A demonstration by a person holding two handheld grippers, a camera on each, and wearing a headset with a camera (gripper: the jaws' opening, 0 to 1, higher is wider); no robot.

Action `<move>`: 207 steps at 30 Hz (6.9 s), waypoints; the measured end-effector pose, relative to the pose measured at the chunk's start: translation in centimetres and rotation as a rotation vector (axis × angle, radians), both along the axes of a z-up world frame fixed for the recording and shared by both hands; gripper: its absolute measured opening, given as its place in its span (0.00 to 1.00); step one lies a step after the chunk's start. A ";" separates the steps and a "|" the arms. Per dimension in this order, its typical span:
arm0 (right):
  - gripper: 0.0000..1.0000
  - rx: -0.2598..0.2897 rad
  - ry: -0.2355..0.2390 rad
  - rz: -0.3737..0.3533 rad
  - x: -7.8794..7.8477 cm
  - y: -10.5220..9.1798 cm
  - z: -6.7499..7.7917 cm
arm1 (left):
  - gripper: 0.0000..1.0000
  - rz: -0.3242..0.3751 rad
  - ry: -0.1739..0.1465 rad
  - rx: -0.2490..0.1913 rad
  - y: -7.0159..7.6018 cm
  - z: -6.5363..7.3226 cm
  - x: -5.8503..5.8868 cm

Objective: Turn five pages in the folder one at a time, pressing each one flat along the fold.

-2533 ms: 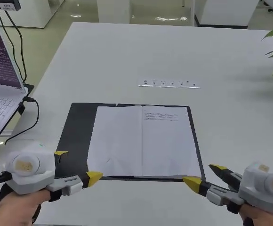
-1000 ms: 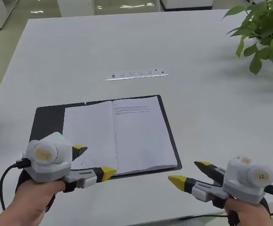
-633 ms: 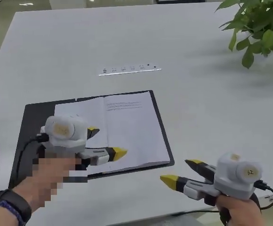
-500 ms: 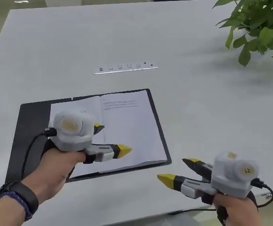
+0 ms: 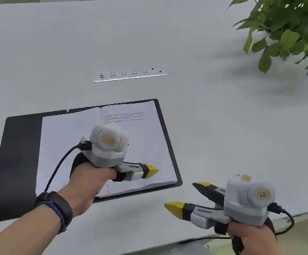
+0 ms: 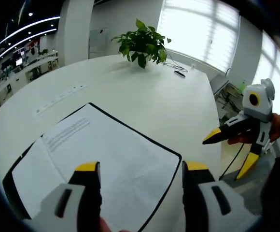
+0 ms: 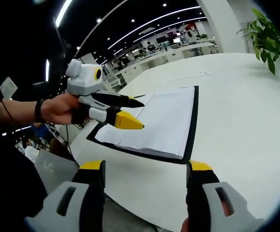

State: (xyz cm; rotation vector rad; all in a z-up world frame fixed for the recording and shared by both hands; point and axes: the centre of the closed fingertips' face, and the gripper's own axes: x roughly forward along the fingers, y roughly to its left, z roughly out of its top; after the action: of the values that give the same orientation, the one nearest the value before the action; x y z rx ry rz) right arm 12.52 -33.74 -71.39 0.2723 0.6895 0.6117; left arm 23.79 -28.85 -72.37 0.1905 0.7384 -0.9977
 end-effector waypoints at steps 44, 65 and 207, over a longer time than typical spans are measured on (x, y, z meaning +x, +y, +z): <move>0.60 0.090 0.013 -0.033 3.1 0.1 -0.8 | 0.54 0.066 0.037 0.054 -0.7 -5.4 0.3; 0.41 0.253 0.013 -0.072 13.0 3.3 -1.0 | 0.53 0.081 0.060 0.020 0.5 -5.2 -0.2; 0.00 0.377 0.335 0.157 11.6 32.4 -5.3 | 0.70 0.659 -0.142 -0.072 29.3 7.0 -4.4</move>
State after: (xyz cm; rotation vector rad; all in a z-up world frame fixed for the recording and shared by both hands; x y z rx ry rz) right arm 24.13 -1.30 -76.66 0.6870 0.9216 0.8575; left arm 19.39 0.40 -65.36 -0.0483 0.5748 -0.3763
